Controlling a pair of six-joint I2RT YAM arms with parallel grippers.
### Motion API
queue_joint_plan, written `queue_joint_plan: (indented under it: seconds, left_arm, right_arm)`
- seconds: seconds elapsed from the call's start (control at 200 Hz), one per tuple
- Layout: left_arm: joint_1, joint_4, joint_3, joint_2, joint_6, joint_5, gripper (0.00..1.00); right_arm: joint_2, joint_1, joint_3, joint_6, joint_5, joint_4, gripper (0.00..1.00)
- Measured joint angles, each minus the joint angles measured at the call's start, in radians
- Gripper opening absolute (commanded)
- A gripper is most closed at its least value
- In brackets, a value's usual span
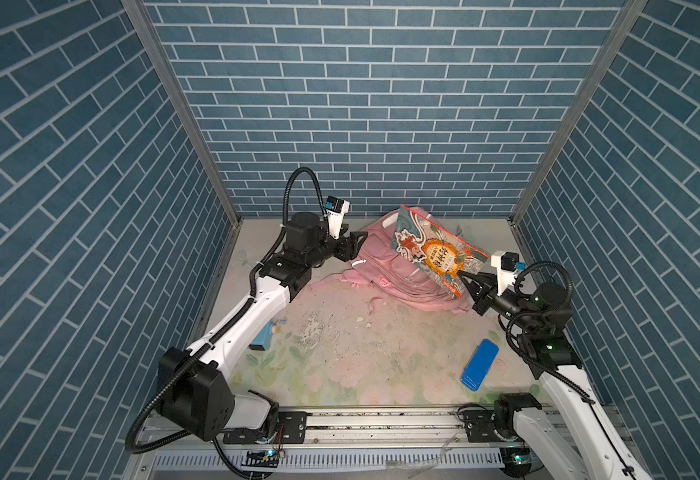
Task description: Pack the student bag
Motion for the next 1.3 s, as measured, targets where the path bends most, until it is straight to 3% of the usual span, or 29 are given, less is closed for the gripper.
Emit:
queue_joint_plan:
  seconds: [0.215,0.39,0.71,1.0,1.085,1.23,1.275,1.3]
  left_arm:
    - [-0.254,0.046,-0.017,0.141,0.058,-0.211,0.71]
    - [-0.413,0.061,0.044,0.332,0.139,-0.259,0.74]
    - [-0.438,0.061,0.225,0.567,0.163,-0.303,0.76]
    - [-0.451,0.0,0.501,0.801,0.136,-0.411,0.75]
    - [-0.452,-0.072,0.607,0.881,0.122,-0.465,0.64]
    - [-0.454,-0.174,0.697,0.943,0.1,-0.512,0.12]
    - [-0.46,-0.19,0.696,0.936,0.106,-0.521,0.0]
    - [-0.462,-0.193,0.693,0.929,0.103,-0.526,0.0]
  right_arm:
    - [-0.006,-0.009,-0.016,0.11,0.316,-0.112,0.0]
    - [-0.038,-0.011,-0.016,0.164,0.472,-0.149,0.0]
    - [-0.073,-0.012,-0.017,0.185,0.557,-0.159,0.0]
    - [-0.055,-0.014,-0.018,0.185,0.558,-0.198,0.0]
    - [-0.044,-0.014,-0.015,0.185,0.556,-0.211,0.0]
    - [-0.031,-0.014,0.012,0.184,0.555,-0.261,0.0]
    - [-0.031,-0.014,0.023,0.184,0.555,-0.275,0.0]
    - [-0.033,-0.014,0.03,0.185,0.555,-0.283,0.0]
